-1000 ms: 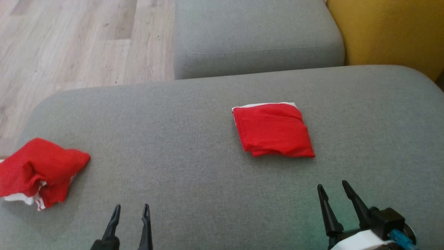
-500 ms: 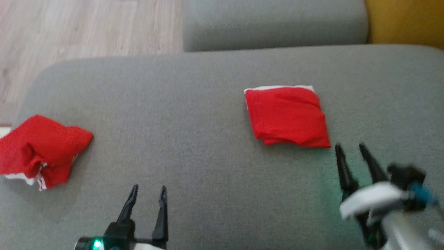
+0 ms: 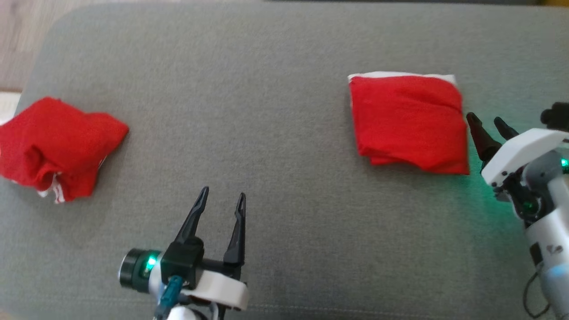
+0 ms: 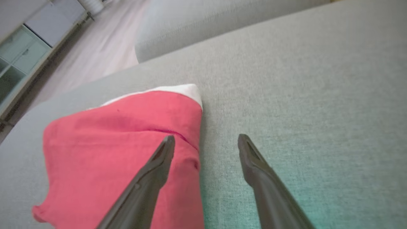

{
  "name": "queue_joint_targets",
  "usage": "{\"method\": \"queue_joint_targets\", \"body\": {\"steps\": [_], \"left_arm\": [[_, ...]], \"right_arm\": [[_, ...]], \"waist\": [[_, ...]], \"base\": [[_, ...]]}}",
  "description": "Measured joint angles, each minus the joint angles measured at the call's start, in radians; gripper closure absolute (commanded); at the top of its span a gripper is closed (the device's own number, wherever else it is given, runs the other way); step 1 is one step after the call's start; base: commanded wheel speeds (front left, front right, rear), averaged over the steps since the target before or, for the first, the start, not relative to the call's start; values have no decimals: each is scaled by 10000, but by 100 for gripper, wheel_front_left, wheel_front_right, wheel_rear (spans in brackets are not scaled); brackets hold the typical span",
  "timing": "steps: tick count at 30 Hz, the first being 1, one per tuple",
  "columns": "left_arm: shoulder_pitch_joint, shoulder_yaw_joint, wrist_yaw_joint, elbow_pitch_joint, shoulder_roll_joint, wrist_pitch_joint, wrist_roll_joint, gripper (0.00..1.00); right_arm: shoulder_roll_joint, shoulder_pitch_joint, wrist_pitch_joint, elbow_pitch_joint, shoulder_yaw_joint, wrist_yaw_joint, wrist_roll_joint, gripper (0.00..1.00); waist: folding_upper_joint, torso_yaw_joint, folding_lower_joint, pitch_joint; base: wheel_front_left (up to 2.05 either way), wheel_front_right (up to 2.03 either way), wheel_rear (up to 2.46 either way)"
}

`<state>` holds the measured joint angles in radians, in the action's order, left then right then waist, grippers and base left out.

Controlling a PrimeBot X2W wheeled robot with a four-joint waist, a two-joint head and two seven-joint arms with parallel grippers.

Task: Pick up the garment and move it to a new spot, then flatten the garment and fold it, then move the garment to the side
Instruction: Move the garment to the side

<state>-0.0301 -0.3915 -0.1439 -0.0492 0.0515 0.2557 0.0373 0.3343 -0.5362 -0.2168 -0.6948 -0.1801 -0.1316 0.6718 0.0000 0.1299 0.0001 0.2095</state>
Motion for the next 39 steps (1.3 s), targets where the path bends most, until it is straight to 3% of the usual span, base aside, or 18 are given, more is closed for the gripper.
{"method": "queue_joint_targets", "body": {"steps": [7,8,10,17,24,29,39], "left_arm": [[310,-311,-209,-90,-4,0,102,0],[363,-343,-244,-94,-4,0,115,0],[440,-410,-253,-86,-4,0,194,0],[694,-506,-420,92,-6,0,201,0],[1469,-581,-431,157,-25,0,190,0],[2077,-669,-117,54,17,2,-19,0],[2698,-652,44,42,140,2,-188,0]], "right_arm": [[259,-505,-711,-665,-625,0,606,1],[265,-542,-761,-671,-738,0,673,37],[345,-666,-800,-683,-945,0,708,100],[926,-988,-639,-474,-1590,0,546,100],[2508,-1056,-370,140,-1776,0,180,100],[3344,-1104,221,514,-1939,0,-403,100],[3923,-1622,1312,617,-1764,0,-940,100]], "waist": [[0,330,0,503],[0,353,0,553],[0,374,0,643],[0,-5,0,1001],[0,-971,0,1496],[0,-1778,1,1891],[0,-2757,1,2590]], "base": [[0,0,0],[0,0,0],[0,0,0],[0,0,0],[0,0,0],[0,0,0],[0,0,0]]}}
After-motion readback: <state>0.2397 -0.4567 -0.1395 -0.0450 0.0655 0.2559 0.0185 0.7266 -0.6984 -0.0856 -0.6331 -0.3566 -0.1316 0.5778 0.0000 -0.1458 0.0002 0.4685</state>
